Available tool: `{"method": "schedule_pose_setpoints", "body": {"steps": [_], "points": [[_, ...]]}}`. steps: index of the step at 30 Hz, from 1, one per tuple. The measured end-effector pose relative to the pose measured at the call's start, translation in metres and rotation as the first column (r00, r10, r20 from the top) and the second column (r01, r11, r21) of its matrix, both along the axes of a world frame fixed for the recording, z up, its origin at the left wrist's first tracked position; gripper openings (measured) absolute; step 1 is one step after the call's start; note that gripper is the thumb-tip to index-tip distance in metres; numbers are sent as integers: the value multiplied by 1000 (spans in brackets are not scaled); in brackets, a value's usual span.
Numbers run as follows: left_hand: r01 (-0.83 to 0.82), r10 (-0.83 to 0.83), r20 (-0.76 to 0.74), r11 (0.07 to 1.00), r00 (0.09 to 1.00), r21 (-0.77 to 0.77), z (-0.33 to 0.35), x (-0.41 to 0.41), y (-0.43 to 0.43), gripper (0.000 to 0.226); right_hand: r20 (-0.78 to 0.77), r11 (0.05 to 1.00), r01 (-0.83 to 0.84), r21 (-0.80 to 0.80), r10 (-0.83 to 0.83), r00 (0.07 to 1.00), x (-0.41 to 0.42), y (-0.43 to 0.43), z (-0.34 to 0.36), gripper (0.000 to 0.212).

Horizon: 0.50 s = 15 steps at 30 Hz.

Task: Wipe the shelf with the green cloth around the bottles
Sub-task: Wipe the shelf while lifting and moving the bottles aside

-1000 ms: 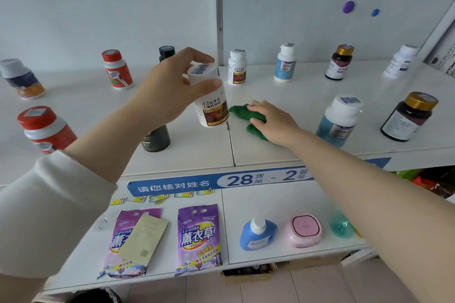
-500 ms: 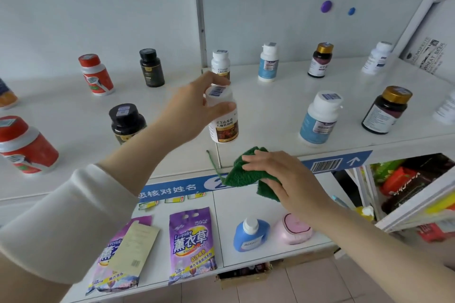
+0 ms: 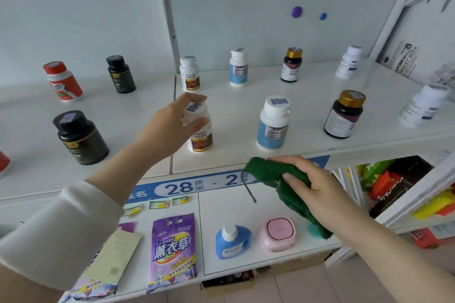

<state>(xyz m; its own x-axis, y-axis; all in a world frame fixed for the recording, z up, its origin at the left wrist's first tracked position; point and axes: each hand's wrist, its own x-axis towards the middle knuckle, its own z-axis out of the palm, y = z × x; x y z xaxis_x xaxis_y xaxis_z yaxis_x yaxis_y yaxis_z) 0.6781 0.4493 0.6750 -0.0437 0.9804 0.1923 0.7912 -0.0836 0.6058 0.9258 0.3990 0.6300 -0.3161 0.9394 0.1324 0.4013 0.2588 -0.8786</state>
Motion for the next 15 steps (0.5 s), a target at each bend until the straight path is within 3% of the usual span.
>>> {"method": "schedule_pose_setpoints", "body": {"steps": [2, 4, 7, 10, 15], "points": [[-75, 79, -42, 994, 996, 78, -1, 8, -4, 53, -62, 999, 5, -47, -7, 998, 21, 6, 5, 39], [-133, 148, -40, 958, 988, 256, 2, 27, -9, 55, -104, 996, 0, -88, -10, 995, 41, 12, 9, 39], [-75, 103, -52, 918, 993, 389, 12, 75, -11, 51, -198, 987, 4, -160, -36, 980, 68, 20, 15, 39], [53, -9, -134, 943, 991, 328, 17, 115, -3, 55, -278, 980, 1, -200, -58, 959, 85, 32, 20, 38], [35, -32, -69, 999, 997, 41, 13, 137, 17, 55, -361, 970, -21, -244, -71, 930, 88, 48, 29, 33]]}}
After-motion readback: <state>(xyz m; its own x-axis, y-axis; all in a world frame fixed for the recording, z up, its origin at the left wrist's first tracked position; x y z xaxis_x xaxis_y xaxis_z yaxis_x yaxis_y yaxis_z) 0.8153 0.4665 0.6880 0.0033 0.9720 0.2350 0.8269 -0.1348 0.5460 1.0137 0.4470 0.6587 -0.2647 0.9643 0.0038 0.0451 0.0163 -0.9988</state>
